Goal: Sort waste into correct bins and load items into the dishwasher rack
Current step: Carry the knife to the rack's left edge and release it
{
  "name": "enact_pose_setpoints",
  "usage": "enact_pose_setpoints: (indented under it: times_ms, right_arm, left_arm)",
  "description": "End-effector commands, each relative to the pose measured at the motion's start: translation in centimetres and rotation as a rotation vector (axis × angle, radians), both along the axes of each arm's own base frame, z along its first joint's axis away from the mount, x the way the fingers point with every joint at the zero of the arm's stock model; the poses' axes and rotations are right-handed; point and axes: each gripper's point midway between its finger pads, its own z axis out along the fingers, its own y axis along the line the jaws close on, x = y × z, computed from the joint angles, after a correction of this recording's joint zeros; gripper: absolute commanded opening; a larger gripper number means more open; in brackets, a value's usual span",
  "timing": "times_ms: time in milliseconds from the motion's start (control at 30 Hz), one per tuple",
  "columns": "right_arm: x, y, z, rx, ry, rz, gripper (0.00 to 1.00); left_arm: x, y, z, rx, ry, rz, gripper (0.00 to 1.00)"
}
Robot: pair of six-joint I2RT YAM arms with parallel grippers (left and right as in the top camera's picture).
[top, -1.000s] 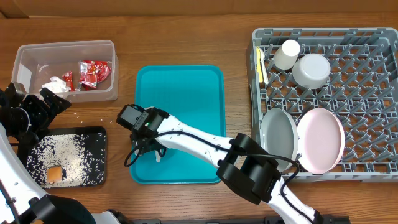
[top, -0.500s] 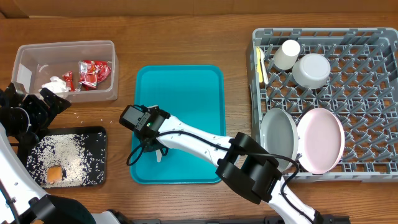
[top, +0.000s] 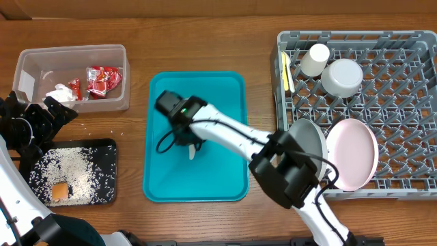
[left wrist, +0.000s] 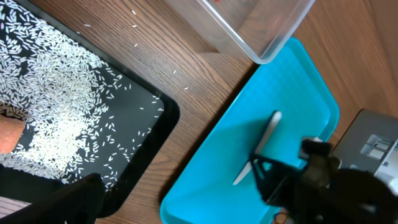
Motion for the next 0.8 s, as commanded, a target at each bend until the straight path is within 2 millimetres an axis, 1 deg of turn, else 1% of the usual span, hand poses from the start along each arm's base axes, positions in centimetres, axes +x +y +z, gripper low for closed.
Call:
enact_pose_setpoints:
  times_ms: [0, 100, 133, 167, 300, 400, 500, 567, 667, 767]
  right_arm:
    - [1.0, -2.2, -0.7, -0.046, 0.006, -0.007, 0.12]
    - [2.0, -3.2, -0.4, -0.047, 0.008, -0.037, 0.11]
    - [2.3, -3.5, -0.1, -0.045, 0.007, -0.047, 0.08]
    - [2.8, -3.9, 0.3, -0.043, 0.006, -0.06, 0.04]
    - [4.7, -4.9, 2.5, -0.022, -0.014, -0.101, 0.04]
    - [5.9, -5.6, 5.3, 0.002, -0.047, -0.099, 0.04]
    - [7.1, -6.9, 9.1, 0.013, -0.108, -0.108, 0.04]
    - [8.0, -8.2, 11.8, 0.02, -0.155, -0.113, 0.04]
    - [9.2, -10.3, 16.1, 0.044, -0.224, -0.093, 0.04]
    - [10.5, -13.8, 19.7, 0.034, -0.306, -0.122, 0.04]
  left_arm:
    - [0.0, 0.1, 0.1, -0.001, -0.002, 0.009, 1.0]
    - [0.0, 0.1, 0.1, -0.001, -0.002, 0.009, 1.0]
    - [0.0, 0.1, 0.1, -0.001, -0.002, 0.009, 1.0]
    - [0.0, 0.1, 0.1, 0.0, -0.002, 0.009, 1.0]
    - [0.0, 0.1, 0.1, -0.001, -0.002, 0.009, 1.0]
    - [0.0, 0.1, 0.1, -0.001, -0.002, 0.009, 1.0]
    - [0.0, 0.1, 0.1, -0.001, -0.002, 0.009, 1.0]
    - [0.0, 0.1, 0.1, -0.001, -0.002, 0.009, 1.0]
    - [0.0, 0.1, 0.1, -0.001, -0.002, 0.009, 1.0]
    - [0.0, 0.1, 0.1, 0.0, -0.002, 0.009, 1.0]
